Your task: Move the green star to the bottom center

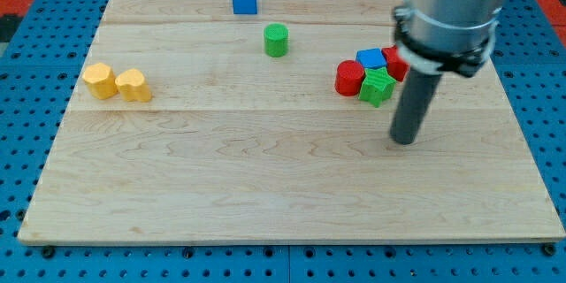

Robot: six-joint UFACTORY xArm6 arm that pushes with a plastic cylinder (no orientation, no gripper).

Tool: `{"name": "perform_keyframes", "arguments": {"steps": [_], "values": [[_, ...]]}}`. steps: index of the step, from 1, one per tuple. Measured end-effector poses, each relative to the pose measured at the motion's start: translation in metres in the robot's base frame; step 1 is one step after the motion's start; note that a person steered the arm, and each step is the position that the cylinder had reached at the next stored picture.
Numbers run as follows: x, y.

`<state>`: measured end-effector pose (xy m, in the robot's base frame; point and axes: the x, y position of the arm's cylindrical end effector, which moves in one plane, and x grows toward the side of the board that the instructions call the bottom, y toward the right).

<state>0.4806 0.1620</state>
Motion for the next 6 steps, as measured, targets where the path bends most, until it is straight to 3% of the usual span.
{"name": "perform_keyframes", "arguments": {"steps": [1, 2, 3, 4, 5, 6], "values": [[-0.039, 0.043], [-0.079, 0.020], [-0.086, -0.021], [-0.058, -0.083], [-0.056, -0.135], [-0.056, -0.141]]}}
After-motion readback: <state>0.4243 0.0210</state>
